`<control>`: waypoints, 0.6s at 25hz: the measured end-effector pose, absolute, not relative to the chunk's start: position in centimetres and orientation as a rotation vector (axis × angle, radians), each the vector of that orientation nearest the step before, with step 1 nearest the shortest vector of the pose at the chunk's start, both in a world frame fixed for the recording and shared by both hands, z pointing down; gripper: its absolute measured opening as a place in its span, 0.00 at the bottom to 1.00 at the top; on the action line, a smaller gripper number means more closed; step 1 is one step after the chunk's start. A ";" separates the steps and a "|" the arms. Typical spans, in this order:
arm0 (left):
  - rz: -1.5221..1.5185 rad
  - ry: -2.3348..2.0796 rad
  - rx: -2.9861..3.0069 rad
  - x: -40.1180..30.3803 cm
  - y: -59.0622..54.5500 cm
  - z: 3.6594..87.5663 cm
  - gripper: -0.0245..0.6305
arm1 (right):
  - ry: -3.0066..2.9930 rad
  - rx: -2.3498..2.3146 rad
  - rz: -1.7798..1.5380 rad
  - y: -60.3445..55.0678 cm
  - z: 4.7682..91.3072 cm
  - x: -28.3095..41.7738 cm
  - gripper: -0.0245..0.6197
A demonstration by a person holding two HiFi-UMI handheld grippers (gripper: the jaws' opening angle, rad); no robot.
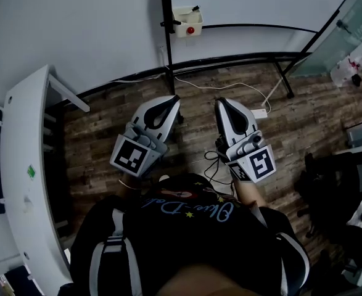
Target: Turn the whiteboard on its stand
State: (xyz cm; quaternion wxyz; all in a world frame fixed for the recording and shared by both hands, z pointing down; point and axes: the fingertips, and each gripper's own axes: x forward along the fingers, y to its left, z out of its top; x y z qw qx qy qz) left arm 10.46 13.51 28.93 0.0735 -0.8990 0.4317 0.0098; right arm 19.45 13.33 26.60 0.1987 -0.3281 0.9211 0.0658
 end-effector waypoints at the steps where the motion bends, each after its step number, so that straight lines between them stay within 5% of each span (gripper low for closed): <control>1: 0.030 1.305 -2.695 10.6 13.4 28.9 0.02 | 2.577 -0.913 0.180 13.2 26.6 19.7 0.06; 15: -0.016 1.421 -2.640 11.9 13.6 29.0 0.02 | 2.620 -0.783 0.117 12.6 27.0 20.9 0.06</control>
